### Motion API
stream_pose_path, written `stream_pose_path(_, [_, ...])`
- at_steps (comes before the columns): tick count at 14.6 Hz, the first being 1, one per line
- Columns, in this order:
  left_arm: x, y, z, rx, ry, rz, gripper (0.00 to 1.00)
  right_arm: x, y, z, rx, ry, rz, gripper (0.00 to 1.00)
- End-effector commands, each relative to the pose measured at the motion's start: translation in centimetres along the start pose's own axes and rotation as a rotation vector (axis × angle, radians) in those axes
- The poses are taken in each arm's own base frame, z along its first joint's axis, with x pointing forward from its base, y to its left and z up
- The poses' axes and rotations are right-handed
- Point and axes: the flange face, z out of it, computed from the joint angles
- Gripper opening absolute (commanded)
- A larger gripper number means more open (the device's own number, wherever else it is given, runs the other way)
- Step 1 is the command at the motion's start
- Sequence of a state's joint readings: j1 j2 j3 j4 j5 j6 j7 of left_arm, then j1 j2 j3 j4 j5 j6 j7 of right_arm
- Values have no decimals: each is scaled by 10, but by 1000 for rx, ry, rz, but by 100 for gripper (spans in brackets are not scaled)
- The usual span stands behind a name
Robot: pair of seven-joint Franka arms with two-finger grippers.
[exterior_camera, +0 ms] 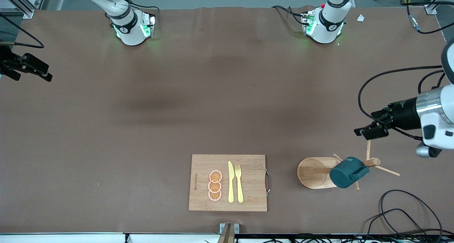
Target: Pass cup and hang on rack
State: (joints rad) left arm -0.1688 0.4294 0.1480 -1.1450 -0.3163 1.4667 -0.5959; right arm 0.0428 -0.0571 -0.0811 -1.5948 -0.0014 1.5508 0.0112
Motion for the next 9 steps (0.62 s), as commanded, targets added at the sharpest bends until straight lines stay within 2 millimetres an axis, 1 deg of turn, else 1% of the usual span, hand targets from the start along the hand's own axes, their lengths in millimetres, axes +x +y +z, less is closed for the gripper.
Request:
stream_pose_path(1, [-16, -18, -25, 99, 54, 214, 100, -4, 3, -3, -16, 6, 6, 100])
stream_pose_path(3, [-28, -24, -40, 151, 67, 311, 100, -4, 3, -3, -16, 6, 6, 100])
stream_pose_path(5, [-41, -34, -60, 145, 88, 362, 100, -4, 3, -3, -16, 4, 9, 100])
stream_pose_path(6, [-44, -46, -71, 137, 91, 421, 100, -4, 3, -3, -16, 6, 8, 100])
stream_pose_path(7, [-52, -50, -76, 140, 91, 466, 100, -4, 2, -3, -16, 6, 5, 100])
stream_pose_path(8, [-60, -64, -80, 144, 84, 459, 100, -4, 2, -3, -16, 6, 4, 100])
stream_pose_path(9, [-69, -78, -79, 145, 71, 453, 100, -4, 2, -4, -15, 7, 5, 100])
